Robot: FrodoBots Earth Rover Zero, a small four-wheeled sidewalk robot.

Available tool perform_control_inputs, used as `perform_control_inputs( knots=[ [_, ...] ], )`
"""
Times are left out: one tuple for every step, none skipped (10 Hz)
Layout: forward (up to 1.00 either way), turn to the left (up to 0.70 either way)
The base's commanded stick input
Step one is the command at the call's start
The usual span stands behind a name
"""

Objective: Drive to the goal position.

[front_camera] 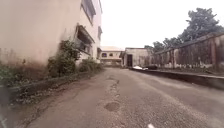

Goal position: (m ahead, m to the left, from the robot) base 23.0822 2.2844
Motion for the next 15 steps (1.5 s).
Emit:
perform_control_inputs(
  knots=[
    [0.0,0.0],
    [0.0,0.0],
    [0.0,0.0],
    [0.0,0.0],
    [0.09,0.0],
    [0.56,0.0],
    [0.7,0.0],
    [0.7,0.0],
    [0.7,0.0],
    [0.7,0.0],
    [0.7,0.0],
    [0.7,0.0],
    [0.7,0.0],
    [0.7,0.0],
    [0.7,0.0]
  ],
)
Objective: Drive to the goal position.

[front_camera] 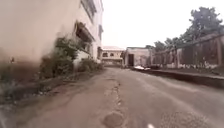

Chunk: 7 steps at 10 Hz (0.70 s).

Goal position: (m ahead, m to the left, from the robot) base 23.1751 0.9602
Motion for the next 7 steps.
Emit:
perform_control_inputs(
  knots=[
    [0.7,0.0],
    [0.7,0.0],
    [0.7,0.0],
    [0.7,0.0],
    [0.7,-0.35],
    [0.7,-0.35],
    [0.7,-0.35]
  ],
)
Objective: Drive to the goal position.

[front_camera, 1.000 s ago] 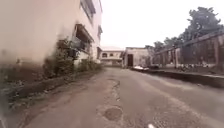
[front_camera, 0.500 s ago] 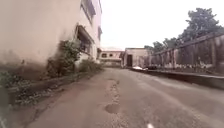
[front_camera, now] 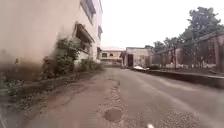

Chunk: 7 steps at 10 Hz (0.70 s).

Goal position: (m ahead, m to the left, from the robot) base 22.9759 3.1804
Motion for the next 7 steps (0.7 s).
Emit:
perform_control_inputs(
  knots=[
    [0.7,-0.35],
    [0.7,-0.35],
    [0.7,-0.35],
    [0.7,-0.35],
    [0.7,-0.35],
    [0.7,-0.35],
    [0.7,0.0]
  ],
)
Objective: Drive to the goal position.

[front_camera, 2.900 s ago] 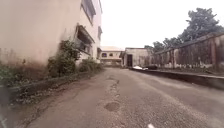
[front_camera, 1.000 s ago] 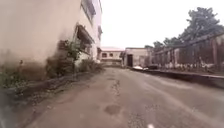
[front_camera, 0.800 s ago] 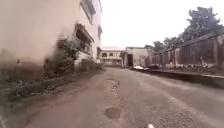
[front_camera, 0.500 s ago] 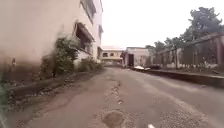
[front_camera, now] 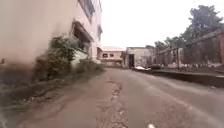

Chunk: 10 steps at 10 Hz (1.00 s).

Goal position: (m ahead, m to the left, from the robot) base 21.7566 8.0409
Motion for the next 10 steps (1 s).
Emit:
perform_control_inputs(
  knots=[
    [0.7,0.0],
    [0.7,0.0],
    [0.7,0.0],
    [0.7,0.0],
    [0.7,0.0],
    [0.7,0.0],
    [0.7,0.0],
    [0.7,0.0],
    [0.7,0.0],
    [0.7,0.0]
  ],
)
